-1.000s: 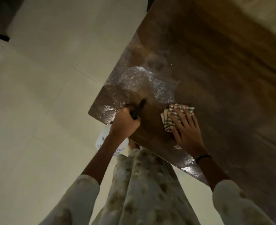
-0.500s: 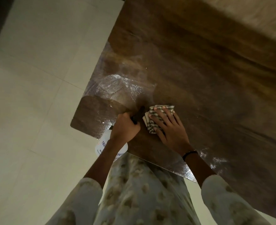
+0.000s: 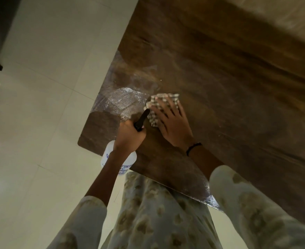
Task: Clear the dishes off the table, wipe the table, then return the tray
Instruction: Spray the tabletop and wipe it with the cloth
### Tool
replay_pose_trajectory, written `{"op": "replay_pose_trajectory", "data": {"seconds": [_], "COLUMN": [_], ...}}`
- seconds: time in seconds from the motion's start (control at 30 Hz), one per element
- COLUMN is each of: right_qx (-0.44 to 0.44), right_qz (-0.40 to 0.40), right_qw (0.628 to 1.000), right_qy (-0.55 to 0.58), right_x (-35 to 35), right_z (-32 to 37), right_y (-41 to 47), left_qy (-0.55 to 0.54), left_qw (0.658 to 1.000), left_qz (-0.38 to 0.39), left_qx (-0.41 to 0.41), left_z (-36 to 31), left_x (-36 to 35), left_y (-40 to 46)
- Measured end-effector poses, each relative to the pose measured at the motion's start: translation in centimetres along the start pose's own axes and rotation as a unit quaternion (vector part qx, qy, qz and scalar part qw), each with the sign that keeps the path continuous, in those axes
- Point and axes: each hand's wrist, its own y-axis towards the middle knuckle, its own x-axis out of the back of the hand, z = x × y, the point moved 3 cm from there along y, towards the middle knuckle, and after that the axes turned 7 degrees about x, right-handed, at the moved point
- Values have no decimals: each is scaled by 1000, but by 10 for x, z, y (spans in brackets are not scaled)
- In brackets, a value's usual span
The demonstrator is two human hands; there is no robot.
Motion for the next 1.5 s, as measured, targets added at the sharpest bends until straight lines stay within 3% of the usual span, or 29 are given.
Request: {"op": "replay_pose_trajectory", "data": {"seconds": [0.1, 0.23, 0.37, 0.47, 0.63, 0.9, 1.1, 1.5], "right_qx": [64, -14, -72, -30, 64, 59, 60, -10], "right_qz": [27, 5, -18, -5, 25, 35, 35, -26], "right_qw": [998, 1000, 997, 999, 997, 998, 998, 999], "right_qy": [-10, -1, 12, 13, 18, 6, 0, 32], "right_x": [2, 14, 14, 4, -9, -5, -1, -15], "right_z": [-14, -46, -27, 1, 12, 7, 7, 73], "right_y": [-34, -29, 20, 31, -28, -43, -41, 74], "left_qy": [-6, -3, -9, -2, -3, -39, -60, -43], "left_qw": [1000, 999, 1000, 999, 999, 991, 989, 993], "left_qz": [7, 19, 2, -23, -33, -53, -51, -60], "left_qx": [8, 29, 23, 25, 31, 120, 127, 89], "left_z": [-2, 1, -1, -1, 5, 23, 26, 42], "left_x": [1, -1, 2, 5, 13, 26, 36, 69], "left_y": [0, 2, 1, -1, -6, -4, 4, 19]}}
